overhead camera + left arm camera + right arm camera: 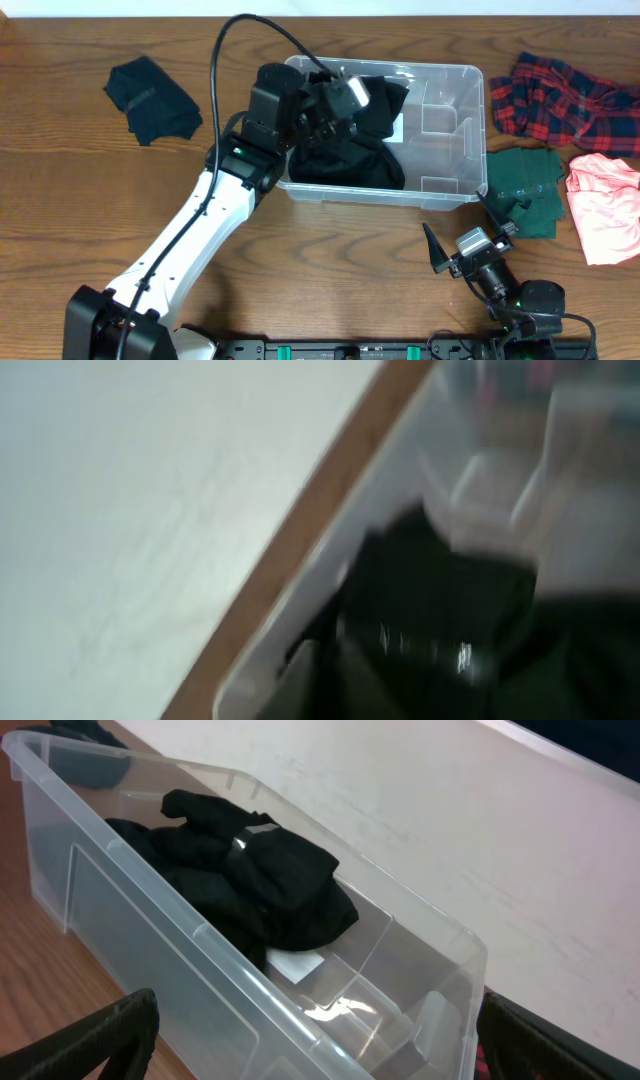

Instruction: Pack container

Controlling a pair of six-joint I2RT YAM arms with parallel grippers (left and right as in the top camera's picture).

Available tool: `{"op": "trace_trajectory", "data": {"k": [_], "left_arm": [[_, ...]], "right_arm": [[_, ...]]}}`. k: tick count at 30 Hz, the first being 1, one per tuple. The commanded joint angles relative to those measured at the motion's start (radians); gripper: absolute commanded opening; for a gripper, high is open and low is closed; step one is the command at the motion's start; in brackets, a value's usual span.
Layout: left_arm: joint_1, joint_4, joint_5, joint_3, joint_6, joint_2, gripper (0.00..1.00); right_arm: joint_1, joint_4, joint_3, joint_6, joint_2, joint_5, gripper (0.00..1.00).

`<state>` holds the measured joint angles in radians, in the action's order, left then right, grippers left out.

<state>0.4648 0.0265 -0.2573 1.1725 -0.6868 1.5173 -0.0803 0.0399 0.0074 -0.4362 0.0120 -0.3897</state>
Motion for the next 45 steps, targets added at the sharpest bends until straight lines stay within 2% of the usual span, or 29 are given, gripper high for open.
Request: {"op": "trace_trajectory", "data": {"k": [1,8,12,17,22,27,37,45], "left_arm": [[0.0,0.088,-0.046,0.008,0.26,0.033,0.06],[0.0,0.314,-0.045,0.008,0.427,0.175,0.06],[0.001,0.398,-0.045,0.008,0.465,0.27,0.06],[0.006,0.412,-0.046,0.008,0.465,0.398,0.06],[0.006,0.349,-0.045,0.008,0.464,0.493,0.06],[0.006,0.313,-0.045,0.008,0.463,0.491,0.06],[0.018,0.422,-0.045,0.008,0.465,0.357,0.06],[0.059,0.37,-0.045,0.008,0.464,0.38,0.06]], "right_arm": [[-0.006,0.002,-0.002,-0.01,-0.005,-0.006,0.99],[-0.006,0.002,-0.002,-0.01,-0.005,-0.006,0.99],[-0.006,0.002,-0.002,-0.01,-0.005,-0.006,0.99],[-0.006,0.002,-0.002,-0.01,-0.005,-0.006,0.99],[-0.006,0.002,-0.002,-0.01,-0.005,-0.006,0.99],[-0.006,0.002,-0.002,-0.01,-0.005,-0.006,0.99],[-0.006,0.002,-0.002,-0.01,-0.005,-0.006,0.99],[-0.006,0.002,-0.002,-0.01,-0.005,-0.006,0.99]]}}
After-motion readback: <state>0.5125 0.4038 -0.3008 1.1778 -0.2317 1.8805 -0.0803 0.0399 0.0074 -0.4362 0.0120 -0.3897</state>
